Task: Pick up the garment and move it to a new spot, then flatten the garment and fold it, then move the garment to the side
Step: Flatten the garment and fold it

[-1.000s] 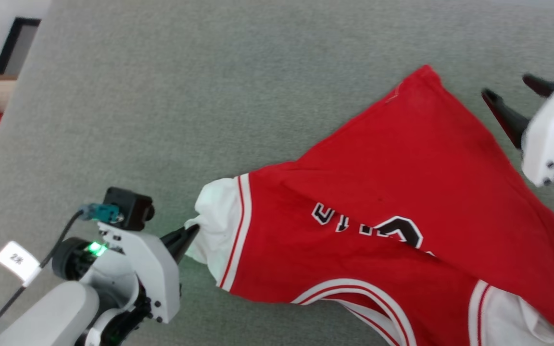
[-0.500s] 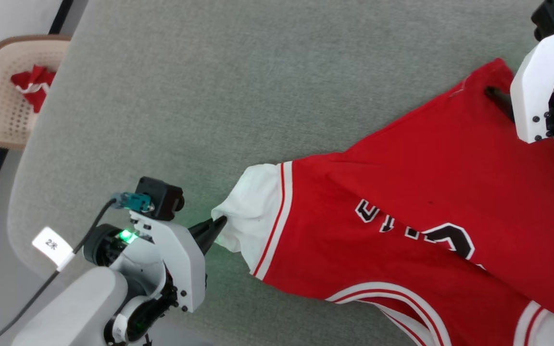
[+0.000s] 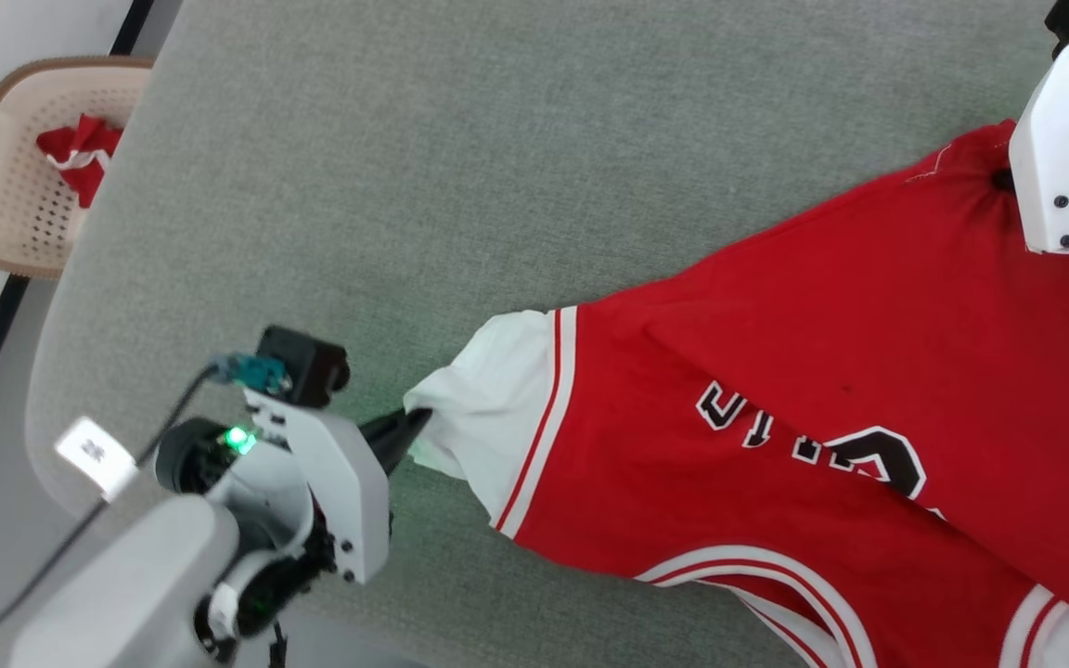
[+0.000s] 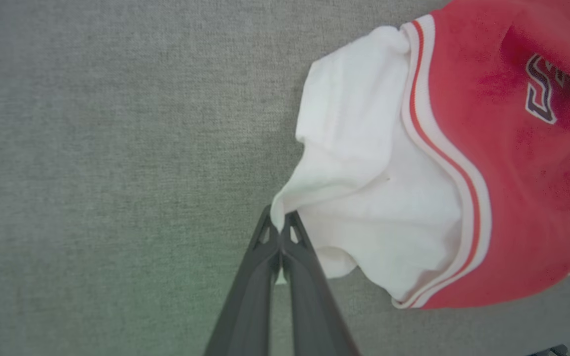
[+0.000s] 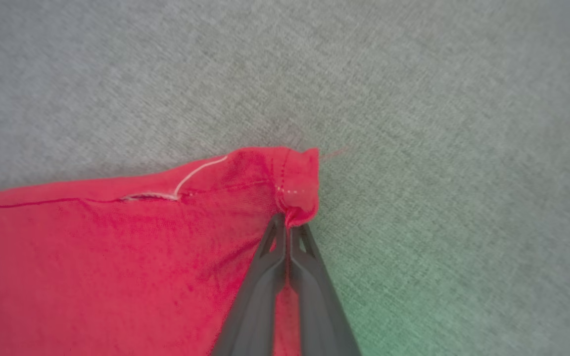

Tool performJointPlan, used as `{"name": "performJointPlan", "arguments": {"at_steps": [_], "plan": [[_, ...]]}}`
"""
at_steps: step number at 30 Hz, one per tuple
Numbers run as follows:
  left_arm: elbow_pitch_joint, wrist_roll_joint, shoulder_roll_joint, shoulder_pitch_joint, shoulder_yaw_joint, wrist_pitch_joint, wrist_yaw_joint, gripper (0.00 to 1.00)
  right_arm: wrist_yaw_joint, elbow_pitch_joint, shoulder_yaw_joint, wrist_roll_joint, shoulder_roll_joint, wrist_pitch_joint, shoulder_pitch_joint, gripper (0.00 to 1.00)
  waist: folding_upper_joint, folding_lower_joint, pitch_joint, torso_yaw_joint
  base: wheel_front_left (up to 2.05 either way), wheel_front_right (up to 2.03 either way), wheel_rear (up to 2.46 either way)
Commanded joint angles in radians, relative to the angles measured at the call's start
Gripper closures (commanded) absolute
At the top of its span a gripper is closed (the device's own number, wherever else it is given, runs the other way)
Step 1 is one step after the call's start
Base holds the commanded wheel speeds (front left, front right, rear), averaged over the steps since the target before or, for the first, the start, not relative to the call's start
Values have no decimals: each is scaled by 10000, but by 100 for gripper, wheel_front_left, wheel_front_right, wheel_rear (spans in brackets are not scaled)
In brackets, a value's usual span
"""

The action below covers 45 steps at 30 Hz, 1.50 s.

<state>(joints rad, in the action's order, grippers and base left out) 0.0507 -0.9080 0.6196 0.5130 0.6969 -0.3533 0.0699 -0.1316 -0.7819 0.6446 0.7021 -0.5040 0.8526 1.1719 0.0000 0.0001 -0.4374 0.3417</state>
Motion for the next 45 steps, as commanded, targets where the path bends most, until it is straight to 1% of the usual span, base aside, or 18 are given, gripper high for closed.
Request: {"name": "performJointPlan", "arguments": {"at_steps": [1,7,15,19,20,24,27,30,37,41,45], "plan": [[-73,-173,56,284,-138,-109,-90,100,21,-216,173,35,-126,-121,-199,100,0,-1,166,-170,0,0,0],[-239,31,644,1294,-449,-802,98,100,19,312,144,289,-235,-1098,50,100,0,-1,664,-693,0,0,0],[-115,345,1396,3308,-1039,-1804,225,100,19,1362,-57,518,-718,-1890,175,100,0,-1,1428,-1511,0,0,0],[141,625,1715,4329,-1240,-2146,116,100,19,2053,-188,472,-952,-2133,239,100,0,-1,1831,-1900,0,0,0],[141,625,1715,4329,-1240,-2146,116,100,19,2053,-188,472,-952,-2133,239,100,0,-1,1831,-1900,0,0,0],[537,895,1828,5255,-1304,-2305,-81,100,19,2701,-455,336,-1190,-2332,239,100,0,-1,2215,-2190,0,0,0],[904,1159,1817,5914,-1299,-2271,-235,100,19,3169,-753,247,-1243,-2436,206,100,0,-1,2476,-2379,0,0,0],[1337,1404,1668,6525,-1304,-2171,-335,100,19,3618,-1138,116,-1299,-2471,127,100,0,-1,2670,-2503,0,0,0],[2318,1657,1235,7860,-1227,-2130,-657,100,19,4529,-2045,-287,-1072,-2303,-43,100,0,-1,2983,-2708,0,0,0],[2796,1793,970,8525,-1213,-1923,-830,100,19,4963,-2568,-533,-902,-2121,-232,100,0,-1,2967,-2758,0,0,0],[3296,1943,735,9133,-1219,-1618,-994,100,19,5316,-3063,-803,-701,-1984,-355,100,0,-1,2733,-2788,0,0,0]]}}
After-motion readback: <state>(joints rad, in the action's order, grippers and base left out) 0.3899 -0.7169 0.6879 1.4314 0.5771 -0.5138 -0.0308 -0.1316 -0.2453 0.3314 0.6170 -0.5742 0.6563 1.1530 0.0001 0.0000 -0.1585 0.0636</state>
